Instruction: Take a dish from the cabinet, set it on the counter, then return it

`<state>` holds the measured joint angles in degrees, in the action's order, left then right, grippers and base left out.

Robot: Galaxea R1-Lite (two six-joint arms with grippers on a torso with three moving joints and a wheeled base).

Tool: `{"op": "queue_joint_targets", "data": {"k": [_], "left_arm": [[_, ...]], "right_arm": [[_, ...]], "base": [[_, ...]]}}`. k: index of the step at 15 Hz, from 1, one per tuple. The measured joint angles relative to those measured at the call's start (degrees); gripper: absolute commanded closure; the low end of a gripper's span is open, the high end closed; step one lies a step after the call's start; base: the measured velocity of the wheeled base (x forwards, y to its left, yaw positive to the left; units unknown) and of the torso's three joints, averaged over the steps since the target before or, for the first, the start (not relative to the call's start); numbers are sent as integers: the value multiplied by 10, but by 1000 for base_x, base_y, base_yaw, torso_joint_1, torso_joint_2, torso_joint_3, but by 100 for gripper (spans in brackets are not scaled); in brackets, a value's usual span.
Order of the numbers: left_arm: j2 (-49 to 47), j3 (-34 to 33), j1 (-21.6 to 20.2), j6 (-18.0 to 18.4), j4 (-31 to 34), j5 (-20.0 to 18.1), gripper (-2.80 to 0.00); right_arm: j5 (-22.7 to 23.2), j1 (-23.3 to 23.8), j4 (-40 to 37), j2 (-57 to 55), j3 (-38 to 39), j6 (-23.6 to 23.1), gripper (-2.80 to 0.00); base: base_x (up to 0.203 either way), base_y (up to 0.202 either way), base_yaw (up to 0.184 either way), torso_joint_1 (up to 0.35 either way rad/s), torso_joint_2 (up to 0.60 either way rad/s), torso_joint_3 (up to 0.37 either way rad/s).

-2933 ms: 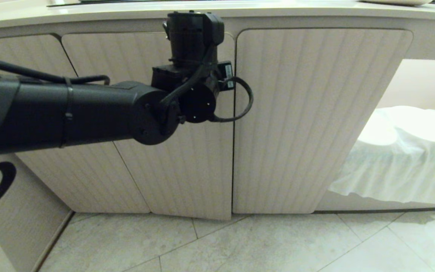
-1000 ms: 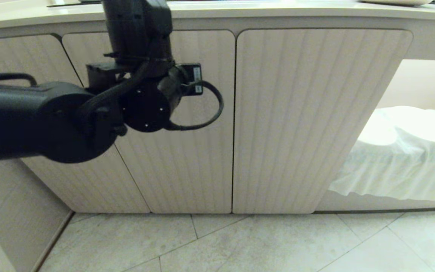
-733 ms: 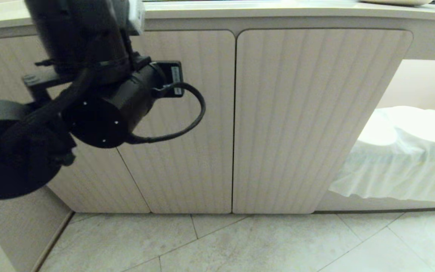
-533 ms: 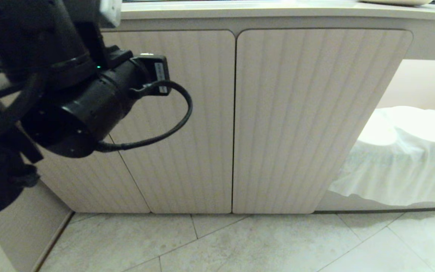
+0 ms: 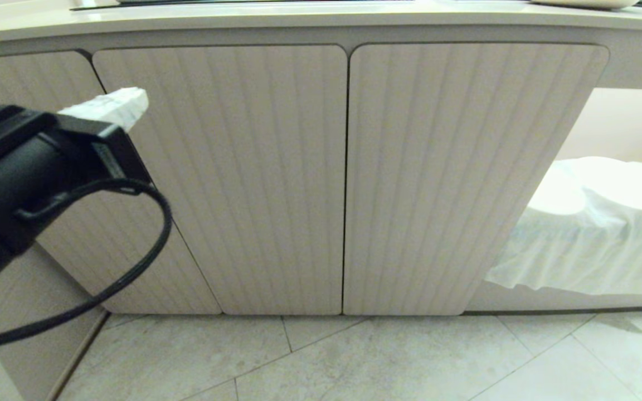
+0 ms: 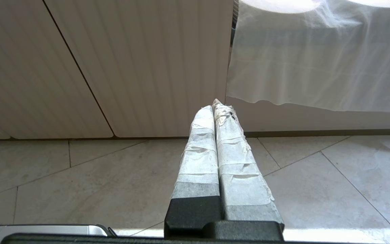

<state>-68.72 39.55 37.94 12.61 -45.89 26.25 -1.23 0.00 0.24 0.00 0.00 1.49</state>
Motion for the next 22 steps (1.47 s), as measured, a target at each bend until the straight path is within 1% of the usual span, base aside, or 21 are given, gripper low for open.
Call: {"op": "queue_joint_targets", "data": {"k": [1,2,4,6,8,9,12,15,16,19,22], "left_arm": [[28,-26,-22,0,2,-33,0],[56,-53,-50,0,7,-75,0],[101,-95,-115,-6,23,-157,0],[143,-136,-186,-20,43,-229,0],[195,-177,-237,-25,76,-284,0],[226,-199,-255,-26,95,-301,0],[321,-285,-307,-16,132,-323,0],[406,-364,-358,12,141,-336,0],[430,-378,-373,18,148,-337,0],[504,-393,-391,22,214,-329,0],[579,-395,-388,25,296,-303,0]], "right_arm": [[0,0,0,0,0,0,0],[0,0,0,0,0,0,0],[0,0,0,0,0,0,0],[0,0,0,0,0,0,0],[0,0,0,0,0,0,0],[0,0,0,0,0,0,0],[0,0,0,0,0,0,0],[0,0,0,0,0,0,0],[0,0,0,0,0,0,0],[0,0,0,0,0,0,0],[0,0,0,0,0,0,0]], "base": [[0,0,0,0,0,0],[0,0,0,0,0,0],[0,0,0,0,0,0],[0,0,0,0,0,0],[0,0,0,0,0,0],[0,0,0,0,0,0],[0,0,0,0,0,0],[0,0,0,0,0,0],[0,0,0,0,0,0],[0,0,0,0,0,0],[0,0,0,0,0,0]]}}
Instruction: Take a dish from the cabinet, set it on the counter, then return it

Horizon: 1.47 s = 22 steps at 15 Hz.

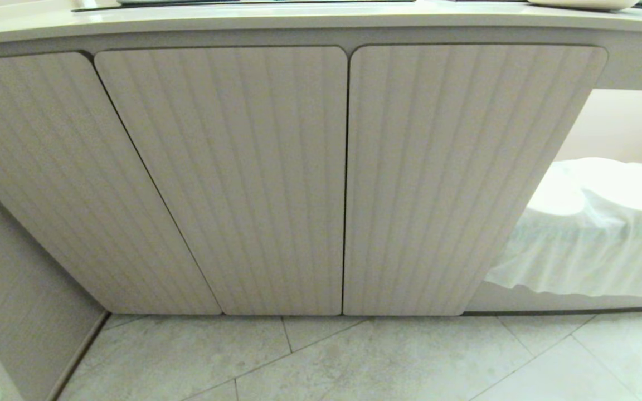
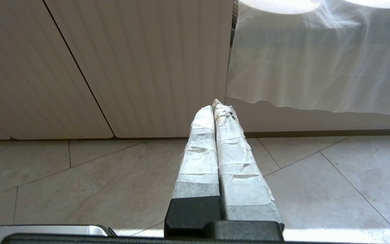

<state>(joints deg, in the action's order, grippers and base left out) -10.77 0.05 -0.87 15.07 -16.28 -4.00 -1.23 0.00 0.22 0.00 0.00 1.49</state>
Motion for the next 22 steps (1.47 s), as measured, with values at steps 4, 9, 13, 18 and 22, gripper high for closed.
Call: {"op": "queue_joint_targets", "data": {"k": [4,9,13,18,22], "left_arm": [[82,0,5,14,116,52,0],[106,0,6,-21,134,55,0],[107,0,6,-152,145,56,0],[107,0,5,-118,158,44,0],[107,0,5,-117,161,42,0]], "right_arm": [[0,0,0,0,0,0,0],[0,0,0,0,0,0,0],[0,0,0,0,0,0,0],[0,0,0,0,0,0,0],[0,0,0,0,0,0,0]], "base": [[0,0,0,0,0,0],[0,0,0,0,0,0],[0,0,0,0,0,0],[0,0,0,0,0,0],[0,0,0,0,0,0]]}}
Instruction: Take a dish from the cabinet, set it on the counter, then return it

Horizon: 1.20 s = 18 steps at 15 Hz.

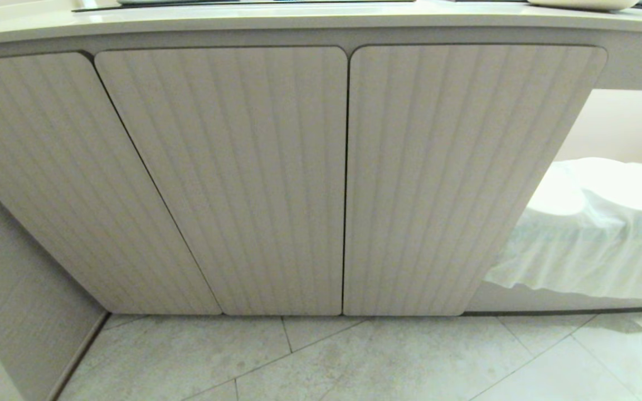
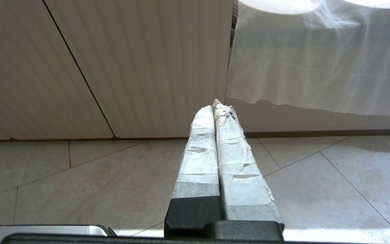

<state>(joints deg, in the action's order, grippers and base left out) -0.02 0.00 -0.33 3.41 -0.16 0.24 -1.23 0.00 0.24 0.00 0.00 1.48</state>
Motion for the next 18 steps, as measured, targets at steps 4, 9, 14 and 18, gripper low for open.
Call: {"op": "queue_joint_targets", "data": {"k": [4,9,14,18], "left_arm": [[0,0,0,-3,-1,0,0],[0,0,0,-4,0,0,0],[0,0,0,-4,0,0,0],[0,0,0,-4,0,0,0]], "right_arm": [[0,0,0,0,0,0,0],[0,0,0,0,0,0,0],[0,0,0,0,0,0,0],[0,0,0,0,0,0,0]], "base": [[0,0,0,0,0,0],[0,0,0,0,0,0],[0,0,0,0,0,0],[0,0,0,0,0,0]]}}
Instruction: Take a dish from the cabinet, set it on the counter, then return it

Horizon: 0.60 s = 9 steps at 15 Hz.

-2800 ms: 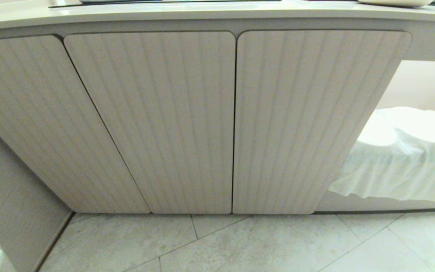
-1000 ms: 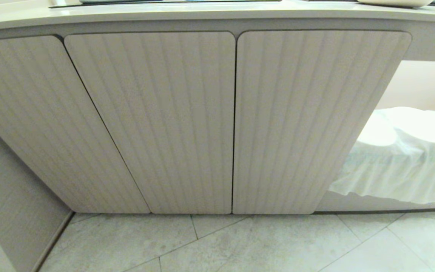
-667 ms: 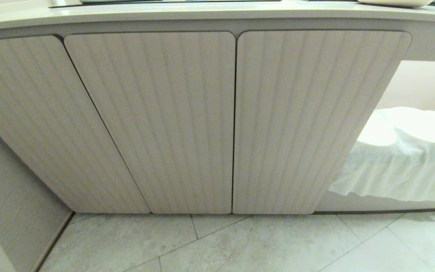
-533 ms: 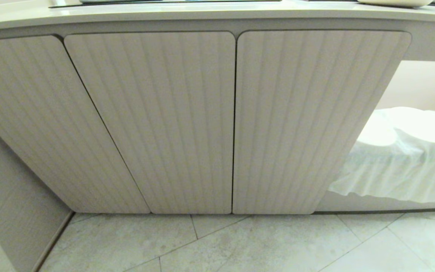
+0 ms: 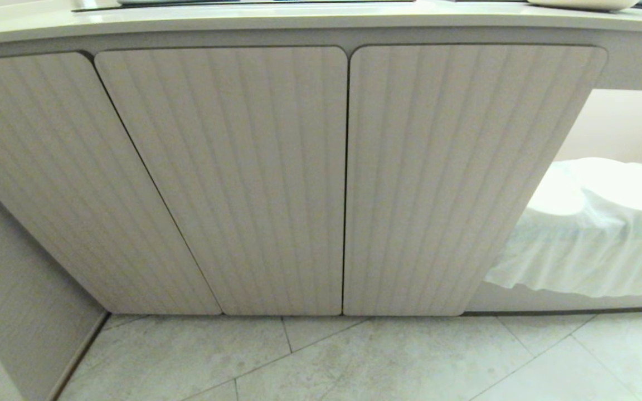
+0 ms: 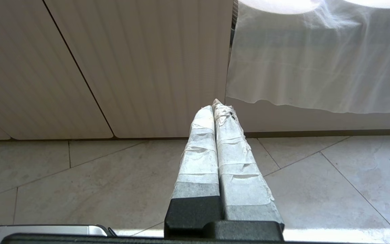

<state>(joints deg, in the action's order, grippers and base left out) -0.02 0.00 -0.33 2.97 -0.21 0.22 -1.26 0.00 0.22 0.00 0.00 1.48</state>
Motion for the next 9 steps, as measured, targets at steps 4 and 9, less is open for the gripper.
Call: {"op": "queue_joint_targets", "data": {"k": [4,9], "left_arm": [[0,0,0,0,0,0,0],[0,0,0,0,0,0,0]], "right_arm": [[0,0,0,0,0,0,0],[0,0,0,0,0,-1,0]], "base": [[0,0,0,0,0,0],[0,0,0,0,0,0]]}}
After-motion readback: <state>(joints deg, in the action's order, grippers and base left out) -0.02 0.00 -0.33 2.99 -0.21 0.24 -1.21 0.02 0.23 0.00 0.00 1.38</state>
